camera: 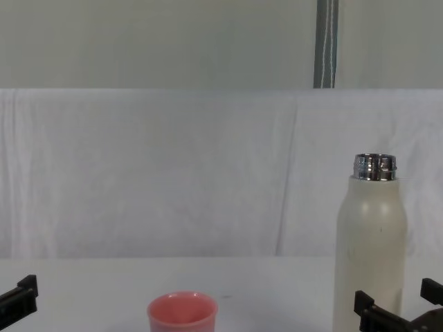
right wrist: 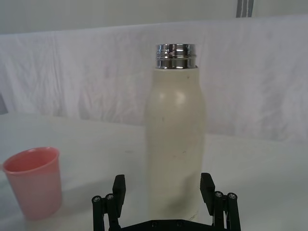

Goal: Grasp the thermos with one hand and pour water into the cup lid.

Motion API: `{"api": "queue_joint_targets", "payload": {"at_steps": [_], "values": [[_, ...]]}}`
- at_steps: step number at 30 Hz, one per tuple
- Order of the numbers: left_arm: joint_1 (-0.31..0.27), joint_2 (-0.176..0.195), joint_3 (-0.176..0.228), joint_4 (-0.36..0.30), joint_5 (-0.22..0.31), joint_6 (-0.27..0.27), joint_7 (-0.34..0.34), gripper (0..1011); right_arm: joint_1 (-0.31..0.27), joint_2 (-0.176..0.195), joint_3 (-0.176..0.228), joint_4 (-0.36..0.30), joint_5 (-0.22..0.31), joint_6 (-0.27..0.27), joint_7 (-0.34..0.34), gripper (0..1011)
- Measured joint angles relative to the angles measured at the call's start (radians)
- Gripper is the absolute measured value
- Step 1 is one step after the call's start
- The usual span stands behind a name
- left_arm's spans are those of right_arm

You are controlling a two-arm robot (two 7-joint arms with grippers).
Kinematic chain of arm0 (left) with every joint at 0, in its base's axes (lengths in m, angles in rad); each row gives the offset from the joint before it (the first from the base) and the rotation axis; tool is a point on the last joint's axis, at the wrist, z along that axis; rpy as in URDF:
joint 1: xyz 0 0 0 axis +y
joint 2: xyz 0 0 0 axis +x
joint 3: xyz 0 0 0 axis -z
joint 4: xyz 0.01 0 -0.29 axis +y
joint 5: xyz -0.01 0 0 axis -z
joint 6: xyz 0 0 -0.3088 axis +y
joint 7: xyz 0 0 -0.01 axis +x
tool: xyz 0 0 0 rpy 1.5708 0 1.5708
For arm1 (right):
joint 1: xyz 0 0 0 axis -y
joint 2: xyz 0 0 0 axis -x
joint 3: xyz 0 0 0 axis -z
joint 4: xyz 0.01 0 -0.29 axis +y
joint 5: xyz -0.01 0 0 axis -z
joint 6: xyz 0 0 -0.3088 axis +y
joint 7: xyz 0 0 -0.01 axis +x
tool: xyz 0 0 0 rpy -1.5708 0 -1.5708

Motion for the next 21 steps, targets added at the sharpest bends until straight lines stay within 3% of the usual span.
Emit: {"api": "queue_joint_targets", "payload": {"at_steps": [21], "values": [[0.0, 0.0, 0.0, 0.0, 0.0, 0.0, 0.0, 1001, -0.061, 0.008, -0.002, -0.056, 0.003, 0.02, -0.005, 1001]]}}
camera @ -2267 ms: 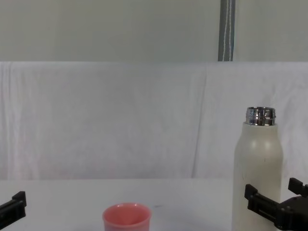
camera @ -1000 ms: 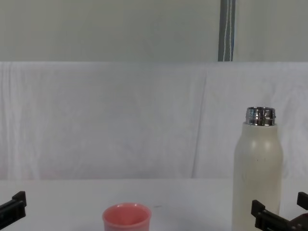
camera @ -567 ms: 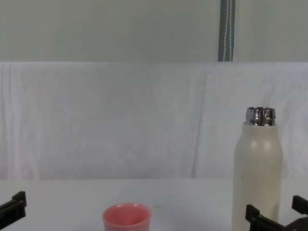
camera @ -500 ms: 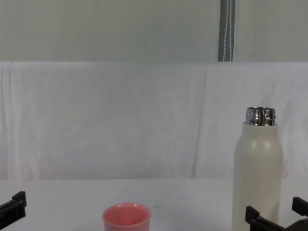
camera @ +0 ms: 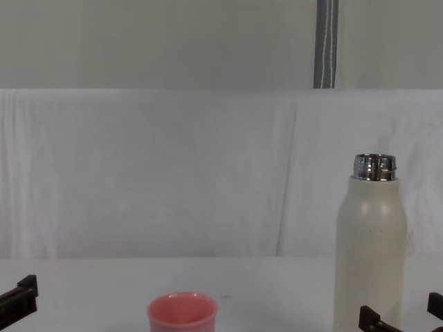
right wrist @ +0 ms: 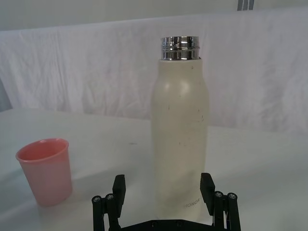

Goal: Grasp the thermos with one hand and pour water into the cup lid.

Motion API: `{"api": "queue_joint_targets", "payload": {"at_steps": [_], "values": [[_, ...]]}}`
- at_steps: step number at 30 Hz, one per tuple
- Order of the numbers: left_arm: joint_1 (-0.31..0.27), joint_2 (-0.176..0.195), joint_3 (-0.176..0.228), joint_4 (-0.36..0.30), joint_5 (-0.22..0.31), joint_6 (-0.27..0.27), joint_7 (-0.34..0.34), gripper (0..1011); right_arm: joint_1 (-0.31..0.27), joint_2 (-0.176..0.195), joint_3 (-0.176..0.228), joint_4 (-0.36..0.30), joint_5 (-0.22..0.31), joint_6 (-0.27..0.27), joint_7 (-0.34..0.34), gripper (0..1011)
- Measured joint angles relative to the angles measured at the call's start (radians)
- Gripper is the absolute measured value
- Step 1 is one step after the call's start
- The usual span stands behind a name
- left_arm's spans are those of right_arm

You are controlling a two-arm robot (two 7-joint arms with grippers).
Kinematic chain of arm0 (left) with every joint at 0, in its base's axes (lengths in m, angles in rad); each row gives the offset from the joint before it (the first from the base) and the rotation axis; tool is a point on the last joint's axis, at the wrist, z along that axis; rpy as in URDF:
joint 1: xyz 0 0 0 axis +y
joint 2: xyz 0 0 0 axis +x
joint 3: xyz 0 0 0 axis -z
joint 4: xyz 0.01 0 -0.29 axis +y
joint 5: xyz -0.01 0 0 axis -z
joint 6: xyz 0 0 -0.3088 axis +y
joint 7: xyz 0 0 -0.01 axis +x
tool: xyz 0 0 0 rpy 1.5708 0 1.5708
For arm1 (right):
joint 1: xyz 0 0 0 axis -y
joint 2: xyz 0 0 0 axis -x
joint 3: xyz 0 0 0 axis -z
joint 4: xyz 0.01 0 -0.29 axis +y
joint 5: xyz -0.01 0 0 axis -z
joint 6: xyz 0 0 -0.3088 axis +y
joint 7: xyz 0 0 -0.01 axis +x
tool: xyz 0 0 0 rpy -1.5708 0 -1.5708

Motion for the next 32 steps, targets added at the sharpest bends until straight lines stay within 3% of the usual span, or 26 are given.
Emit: {"api": "queue_joint_targets", "payload": {"at_steps": [32], "values": [[0.0, 0.0, 0.0, 0.0, 0.0, 0.0, 0.0, 1001, 0.005, 0.0, 0.0, 0.005, 0.001, -0.004, 0.002, 1001]]}}
